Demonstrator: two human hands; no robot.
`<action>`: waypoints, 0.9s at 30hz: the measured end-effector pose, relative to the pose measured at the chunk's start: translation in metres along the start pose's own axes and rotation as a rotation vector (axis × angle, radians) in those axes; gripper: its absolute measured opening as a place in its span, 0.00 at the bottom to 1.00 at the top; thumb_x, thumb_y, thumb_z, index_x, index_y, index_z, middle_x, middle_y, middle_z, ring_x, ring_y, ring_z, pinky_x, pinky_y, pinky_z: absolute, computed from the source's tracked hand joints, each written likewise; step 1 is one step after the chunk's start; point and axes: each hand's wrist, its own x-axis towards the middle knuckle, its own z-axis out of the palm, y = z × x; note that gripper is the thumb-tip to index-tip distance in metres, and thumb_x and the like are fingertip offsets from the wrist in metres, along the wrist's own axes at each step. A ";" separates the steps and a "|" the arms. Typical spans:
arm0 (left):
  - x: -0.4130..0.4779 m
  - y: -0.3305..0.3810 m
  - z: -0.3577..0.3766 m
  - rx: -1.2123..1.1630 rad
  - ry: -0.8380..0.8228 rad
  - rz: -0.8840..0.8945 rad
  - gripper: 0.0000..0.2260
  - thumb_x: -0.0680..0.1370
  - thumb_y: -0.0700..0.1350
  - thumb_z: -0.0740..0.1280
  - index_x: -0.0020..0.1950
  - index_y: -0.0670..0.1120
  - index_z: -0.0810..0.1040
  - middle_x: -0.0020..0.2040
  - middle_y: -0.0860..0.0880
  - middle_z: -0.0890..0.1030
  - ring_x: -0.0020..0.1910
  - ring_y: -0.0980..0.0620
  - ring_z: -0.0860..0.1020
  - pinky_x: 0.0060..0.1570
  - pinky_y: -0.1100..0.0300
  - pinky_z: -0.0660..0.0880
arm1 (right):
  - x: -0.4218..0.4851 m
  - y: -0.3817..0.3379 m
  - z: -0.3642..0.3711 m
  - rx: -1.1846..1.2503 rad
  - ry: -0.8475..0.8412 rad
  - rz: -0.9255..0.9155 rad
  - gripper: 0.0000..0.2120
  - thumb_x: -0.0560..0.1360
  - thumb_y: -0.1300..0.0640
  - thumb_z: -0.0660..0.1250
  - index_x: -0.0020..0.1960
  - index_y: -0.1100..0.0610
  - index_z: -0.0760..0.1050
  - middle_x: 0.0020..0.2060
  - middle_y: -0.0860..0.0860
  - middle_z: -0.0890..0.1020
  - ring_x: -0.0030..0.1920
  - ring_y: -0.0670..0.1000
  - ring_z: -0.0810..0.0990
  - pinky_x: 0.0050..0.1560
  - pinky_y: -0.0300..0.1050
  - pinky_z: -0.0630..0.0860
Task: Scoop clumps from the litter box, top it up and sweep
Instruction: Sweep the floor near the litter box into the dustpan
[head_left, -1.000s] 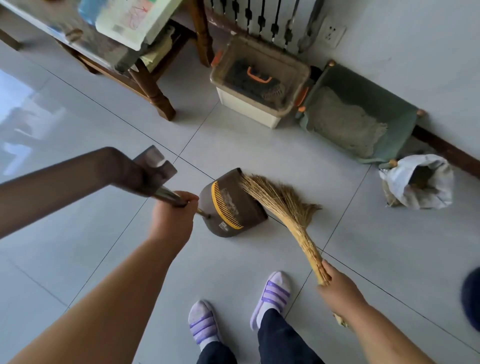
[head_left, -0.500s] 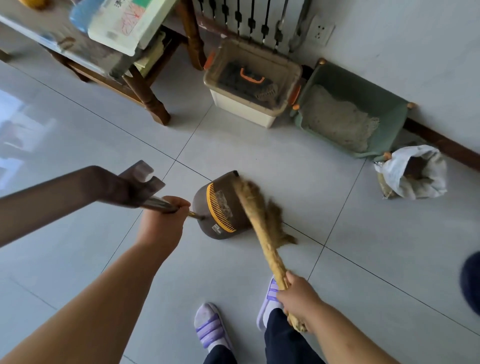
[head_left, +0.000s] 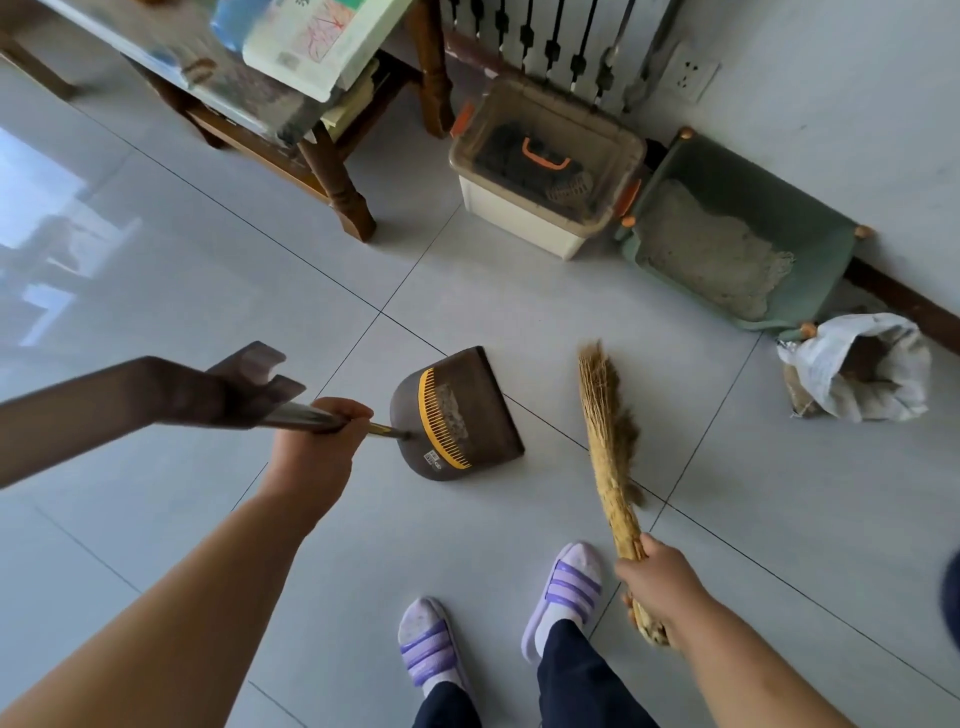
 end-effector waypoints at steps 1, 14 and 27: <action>0.001 -0.001 0.000 0.004 0.002 -0.003 0.04 0.80 0.39 0.67 0.48 0.47 0.80 0.42 0.47 0.76 0.39 0.49 0.73 0.35 0.61 0.68 | 0.005 -0.001 0.006 -0.017 -0.025 0.005 0.19 0.72 0.58 0.62 0.62 0.56 0.73 0.41 0.54 0.80 0.40 0.56 0.81 0.47 0.54 0.81; 0.009 -0.014 -0.018 -0.165 0.075 -0.070 0.09 0.79 0.38 0.67 0.45 0.51 0.80 0.43 0.47 0.77 0.44 0.47 0.75 0.50 0.50 0.75 | 0.008 -0.043 -0.024 -0.048 0.007 -0.169 0.14 0.70 0.63 0.61 0.54 0.54 0.75 0.36 0.54 0.79 0.33 0.54 0.78 0.33 0.48 0.75; 0.017 -0.026 -0.003 -0.164 0.152 -0.095 0.10 0.78 0.39 0.67 0.42 0.54 0.81 0.44 0.46 0.79 0.42 0.48 0.75 0.41 0.57 0.74 | 0.035 -0.050 0.020 -0.654 0.004 -0.164 0.22 0.75 0.59 0.59 0.70 0.56 0.66 0.60 0.55 0.78 0.59 0.56 0.78 0.54 0.44 0.74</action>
